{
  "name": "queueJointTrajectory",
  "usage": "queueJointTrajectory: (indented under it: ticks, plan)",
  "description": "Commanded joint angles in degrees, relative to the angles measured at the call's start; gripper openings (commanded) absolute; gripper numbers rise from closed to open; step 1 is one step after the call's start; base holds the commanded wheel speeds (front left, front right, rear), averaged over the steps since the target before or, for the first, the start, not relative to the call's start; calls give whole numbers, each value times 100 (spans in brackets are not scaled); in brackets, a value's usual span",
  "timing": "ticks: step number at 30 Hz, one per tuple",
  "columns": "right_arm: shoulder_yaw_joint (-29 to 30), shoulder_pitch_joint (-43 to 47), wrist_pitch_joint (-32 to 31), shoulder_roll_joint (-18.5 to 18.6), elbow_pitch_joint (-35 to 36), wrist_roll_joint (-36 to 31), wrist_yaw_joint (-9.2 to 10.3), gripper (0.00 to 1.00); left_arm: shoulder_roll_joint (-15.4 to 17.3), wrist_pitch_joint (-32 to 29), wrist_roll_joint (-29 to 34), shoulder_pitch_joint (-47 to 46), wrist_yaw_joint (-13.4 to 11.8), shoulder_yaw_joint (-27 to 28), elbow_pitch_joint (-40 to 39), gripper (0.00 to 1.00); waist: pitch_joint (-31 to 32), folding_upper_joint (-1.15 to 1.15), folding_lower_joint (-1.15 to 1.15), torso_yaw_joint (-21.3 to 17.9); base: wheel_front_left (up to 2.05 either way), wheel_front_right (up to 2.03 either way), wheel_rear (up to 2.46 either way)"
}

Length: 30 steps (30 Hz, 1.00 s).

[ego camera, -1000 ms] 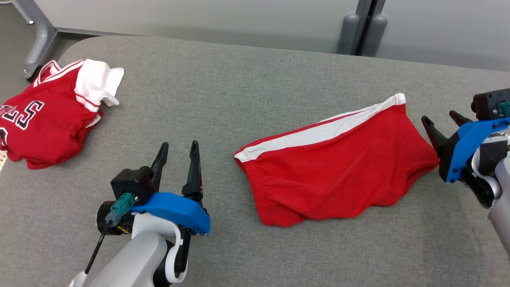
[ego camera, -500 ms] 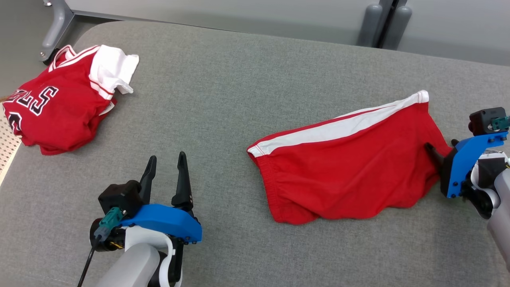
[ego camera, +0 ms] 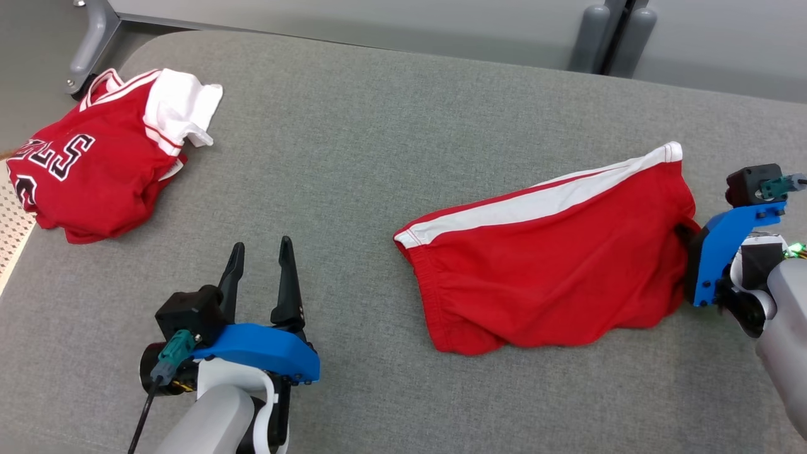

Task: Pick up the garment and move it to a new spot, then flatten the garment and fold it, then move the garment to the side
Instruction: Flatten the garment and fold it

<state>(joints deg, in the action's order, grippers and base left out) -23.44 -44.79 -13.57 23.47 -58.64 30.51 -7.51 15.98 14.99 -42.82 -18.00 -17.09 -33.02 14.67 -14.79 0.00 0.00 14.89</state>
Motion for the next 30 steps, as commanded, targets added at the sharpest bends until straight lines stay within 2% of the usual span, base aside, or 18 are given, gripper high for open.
queueJointTrajectory:
  ticks: [1, 7, 16, 23, 30]
  plan:
    - [38, 19, 57, -8, -74, 35, 3, 0, -21, 26, 45, 4, 36, -1, -22, 100, 11, 0, 0, -19, 0, 0, 0]
    - [275, 179, 581, -109, 24, 379, 2, 0, -39, 27, 145, 10, 64, 5, 24, 100, 126, 0, 0, -294, 0, 0, 0]
    - [524, 933, 1426, -215, 555, 779, 2, 0, 13, -14, 127, 153, 36, -17, 47, 100, 310, 0, 0, -1018, 0, 0, 0]
    - [929, 1674, 2111, -596, 920, 752, 1, 0, 63, -67, 172, 183, 4, -69, -10, 100, 371, 0, 0, -1485, 0, 0, 0]
    - [1344, 2052, 2323, -1004, 1142, 483, 1, 0, 113, -120, 183, 222, -57, -111, -62, 100, 434, 0, 0, -1662, 0, 0, 0]
